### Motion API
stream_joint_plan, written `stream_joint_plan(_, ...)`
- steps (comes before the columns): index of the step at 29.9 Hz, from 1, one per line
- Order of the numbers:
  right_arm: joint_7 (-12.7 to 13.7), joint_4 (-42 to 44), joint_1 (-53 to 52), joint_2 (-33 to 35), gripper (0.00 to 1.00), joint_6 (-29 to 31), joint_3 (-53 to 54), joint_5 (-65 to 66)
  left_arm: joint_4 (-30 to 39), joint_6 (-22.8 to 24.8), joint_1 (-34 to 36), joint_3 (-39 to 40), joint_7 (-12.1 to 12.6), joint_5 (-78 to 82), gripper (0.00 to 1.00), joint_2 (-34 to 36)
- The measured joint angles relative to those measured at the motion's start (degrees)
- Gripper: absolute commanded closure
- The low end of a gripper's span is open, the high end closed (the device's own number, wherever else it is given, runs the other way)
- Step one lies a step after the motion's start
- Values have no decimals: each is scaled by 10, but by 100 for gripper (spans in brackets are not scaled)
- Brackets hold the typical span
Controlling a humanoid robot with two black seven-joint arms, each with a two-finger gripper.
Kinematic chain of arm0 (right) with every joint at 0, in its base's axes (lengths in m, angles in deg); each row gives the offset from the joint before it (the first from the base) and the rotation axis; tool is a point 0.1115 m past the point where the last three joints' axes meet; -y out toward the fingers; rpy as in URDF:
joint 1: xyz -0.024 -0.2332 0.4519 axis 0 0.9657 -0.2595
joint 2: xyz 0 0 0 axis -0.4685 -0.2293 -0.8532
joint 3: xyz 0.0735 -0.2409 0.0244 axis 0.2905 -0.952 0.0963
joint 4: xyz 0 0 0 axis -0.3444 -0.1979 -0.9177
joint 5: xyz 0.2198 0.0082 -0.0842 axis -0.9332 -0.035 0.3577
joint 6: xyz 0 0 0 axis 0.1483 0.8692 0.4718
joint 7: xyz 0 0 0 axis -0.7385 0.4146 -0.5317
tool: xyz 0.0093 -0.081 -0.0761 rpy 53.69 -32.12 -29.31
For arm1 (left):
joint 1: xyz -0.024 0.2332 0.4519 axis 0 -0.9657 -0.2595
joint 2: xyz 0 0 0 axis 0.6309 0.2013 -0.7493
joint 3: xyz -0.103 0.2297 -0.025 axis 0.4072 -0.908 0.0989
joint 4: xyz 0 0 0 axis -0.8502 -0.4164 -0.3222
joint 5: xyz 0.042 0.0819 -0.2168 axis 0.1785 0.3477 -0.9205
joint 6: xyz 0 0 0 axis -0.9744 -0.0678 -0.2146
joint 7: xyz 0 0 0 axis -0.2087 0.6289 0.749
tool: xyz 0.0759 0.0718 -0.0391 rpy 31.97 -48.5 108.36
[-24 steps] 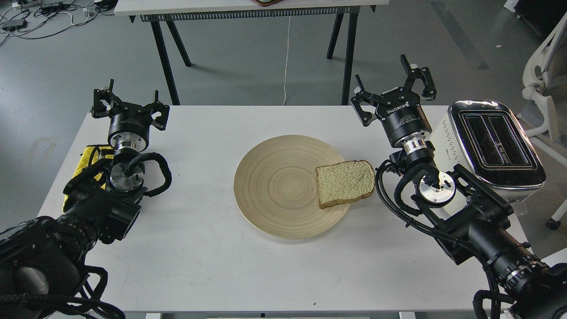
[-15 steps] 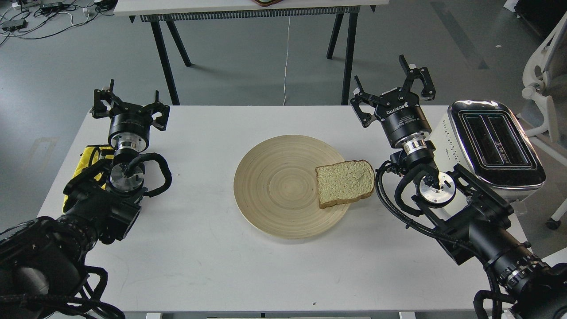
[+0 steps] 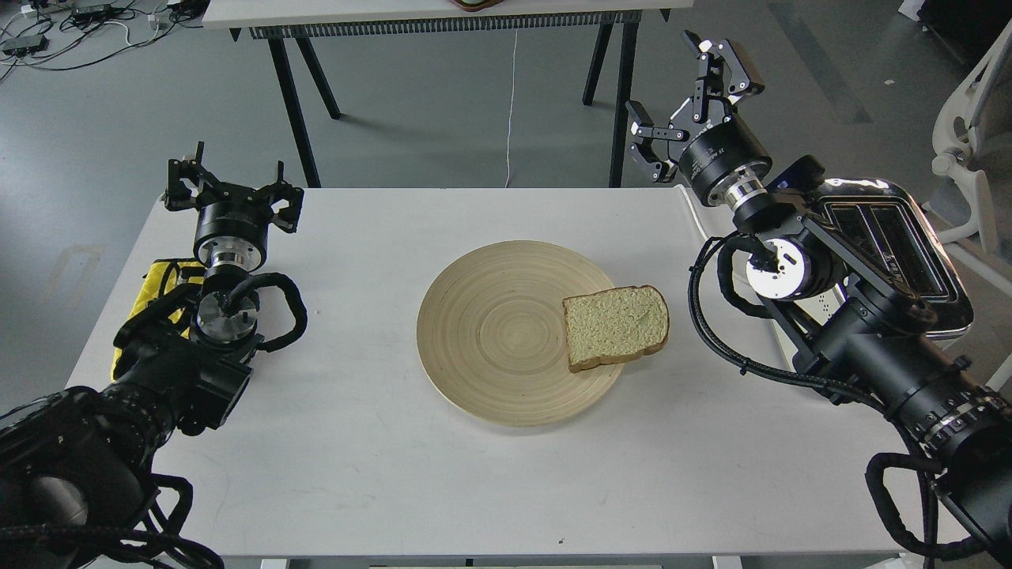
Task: Put bread in toaster with right arm
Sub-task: 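Rotate the right gripper downward and move it toward the bread slice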
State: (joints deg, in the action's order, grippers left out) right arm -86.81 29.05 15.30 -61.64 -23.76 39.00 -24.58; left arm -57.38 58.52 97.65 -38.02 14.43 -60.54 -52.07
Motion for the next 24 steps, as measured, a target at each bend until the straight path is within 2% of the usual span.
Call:
stream_joint_plan(6, 2, -3, -22, 11, 1, -98, -92, 54, 0, 0, 0, 0, 0, 0, 0, 1)
stream_joint_plan(13, 3, -41, 10, 61, 1, -206, -148, 57, 0, 0, 0, 0, 0, 0, 0, 1)
stream_joint_plan(18, 3, -105, 59, 124, 1, -227, -178, 58, 0, 0, 0, 0, 0, 0, 0, 1)
stream_joint_plan(24, 1, -131, 113, 145, 1, -248, -197, 62, 0, 0, 0, 0, 0, 0, 0, 1)
